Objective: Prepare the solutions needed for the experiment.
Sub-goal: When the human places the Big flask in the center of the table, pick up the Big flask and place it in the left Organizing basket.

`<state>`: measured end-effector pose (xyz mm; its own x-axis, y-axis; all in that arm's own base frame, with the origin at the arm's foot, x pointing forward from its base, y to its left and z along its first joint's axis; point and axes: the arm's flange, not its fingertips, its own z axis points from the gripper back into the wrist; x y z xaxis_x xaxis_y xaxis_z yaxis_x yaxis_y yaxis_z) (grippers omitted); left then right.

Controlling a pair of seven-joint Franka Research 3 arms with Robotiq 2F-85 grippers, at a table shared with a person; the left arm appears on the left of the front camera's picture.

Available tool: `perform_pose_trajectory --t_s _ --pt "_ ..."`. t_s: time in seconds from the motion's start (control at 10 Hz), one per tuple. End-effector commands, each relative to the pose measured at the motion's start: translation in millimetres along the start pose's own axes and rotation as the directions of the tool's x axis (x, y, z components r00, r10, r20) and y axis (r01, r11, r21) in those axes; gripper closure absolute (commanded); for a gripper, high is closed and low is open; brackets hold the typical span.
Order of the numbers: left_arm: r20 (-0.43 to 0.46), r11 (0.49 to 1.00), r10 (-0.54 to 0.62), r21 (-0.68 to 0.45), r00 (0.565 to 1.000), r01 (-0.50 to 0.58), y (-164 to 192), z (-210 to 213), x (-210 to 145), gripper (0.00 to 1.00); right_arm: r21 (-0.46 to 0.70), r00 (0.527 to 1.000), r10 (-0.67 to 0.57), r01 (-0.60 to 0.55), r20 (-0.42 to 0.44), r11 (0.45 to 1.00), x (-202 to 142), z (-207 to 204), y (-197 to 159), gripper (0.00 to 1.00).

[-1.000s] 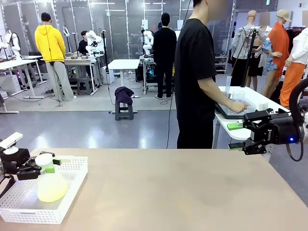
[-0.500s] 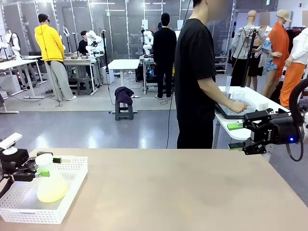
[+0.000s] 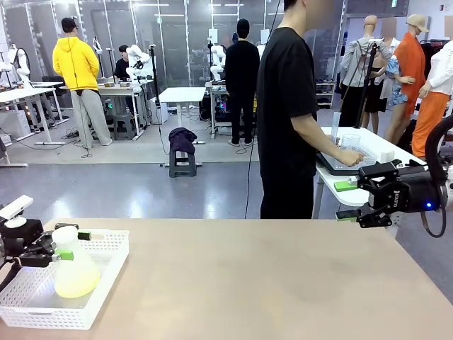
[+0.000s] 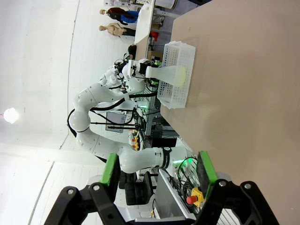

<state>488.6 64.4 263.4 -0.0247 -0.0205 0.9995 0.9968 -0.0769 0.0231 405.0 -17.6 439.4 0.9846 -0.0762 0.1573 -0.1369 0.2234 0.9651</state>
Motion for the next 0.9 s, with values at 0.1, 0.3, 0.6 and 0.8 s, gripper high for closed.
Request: perform_pose_trajectory --t_s 0.1,0.3,0.6,0.8 --pt "0.000 1.000 0.000 0.000 1.000 0.000 0 0 0 0.16 0.010 1.000 0.004 -0.004 0.000 1.000 -1 1 1 0.18" --pt "-0.029 1.000 -0.001 0.019 1.000 0.002 -3 12 4 0.16 0.010 1.000 0.004 -0.004 0.000 1.000 -1 1 1 0.18" --pt "-0.037 0.996 -0.028 0.086 0.999 0.031 -6 42 3 0.16 0.010 1.000 0.004 -0.004 0.000 1.000 -1 1 1 0.18" --pt "-0.053 0.994 -0.025 0.109 0.998 0.031 -15 71 6 0.00 0.010 1.000 0.004 -0.004 0.000 1.000 -1 1 1 0.18"
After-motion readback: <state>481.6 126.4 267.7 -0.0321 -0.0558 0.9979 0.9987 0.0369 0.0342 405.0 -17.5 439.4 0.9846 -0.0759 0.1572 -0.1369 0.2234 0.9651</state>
